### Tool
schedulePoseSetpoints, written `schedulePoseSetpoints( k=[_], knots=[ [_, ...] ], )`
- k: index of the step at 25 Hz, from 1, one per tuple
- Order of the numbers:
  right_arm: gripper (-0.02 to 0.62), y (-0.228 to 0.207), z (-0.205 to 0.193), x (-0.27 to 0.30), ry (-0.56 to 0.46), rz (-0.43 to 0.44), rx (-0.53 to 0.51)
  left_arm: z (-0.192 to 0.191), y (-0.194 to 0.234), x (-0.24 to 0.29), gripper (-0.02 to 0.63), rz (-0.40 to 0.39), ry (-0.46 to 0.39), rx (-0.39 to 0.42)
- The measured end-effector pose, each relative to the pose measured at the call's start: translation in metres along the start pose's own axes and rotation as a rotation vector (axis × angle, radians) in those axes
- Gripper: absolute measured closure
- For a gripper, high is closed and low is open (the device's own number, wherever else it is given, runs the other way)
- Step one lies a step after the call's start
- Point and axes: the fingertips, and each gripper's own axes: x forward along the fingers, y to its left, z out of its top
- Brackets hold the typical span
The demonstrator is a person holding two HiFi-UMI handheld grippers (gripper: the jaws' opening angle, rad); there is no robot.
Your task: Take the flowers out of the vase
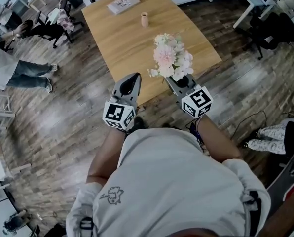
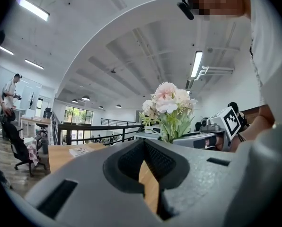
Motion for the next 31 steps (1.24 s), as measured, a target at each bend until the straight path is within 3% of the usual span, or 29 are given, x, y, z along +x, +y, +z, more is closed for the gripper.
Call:
schedulePoseSetpoints(
  k=[6, 12, 17, 31],
  knots=[
    [0.54, 0.005, -0.003, -0.036, -0.014, 0.003, -0.01, 0.001, -0.031, -0.007, 0.601, 0.009, -0.006, 0.006],
    [0.54, 0.019, 0.003, -0.039, -0.021, 0.009, -0.008, 0.01, -0.036, -0.019, 0.601, 0.005, -0.02, 0.005],
    [0.54, 0.004, 0.001, -0.061, -0.042, 0.014, -0.003, 0.005, -0.058, -0.003, 0.601, 0.002, -0.017, 0.011],
    [0.538, 0.0, 0.001, -0.068, -0.051, 0.014, 0.024, 0.0, -0.068, 0.002, 0.601, -0.023, -0.005, 0.004]
  ],
)
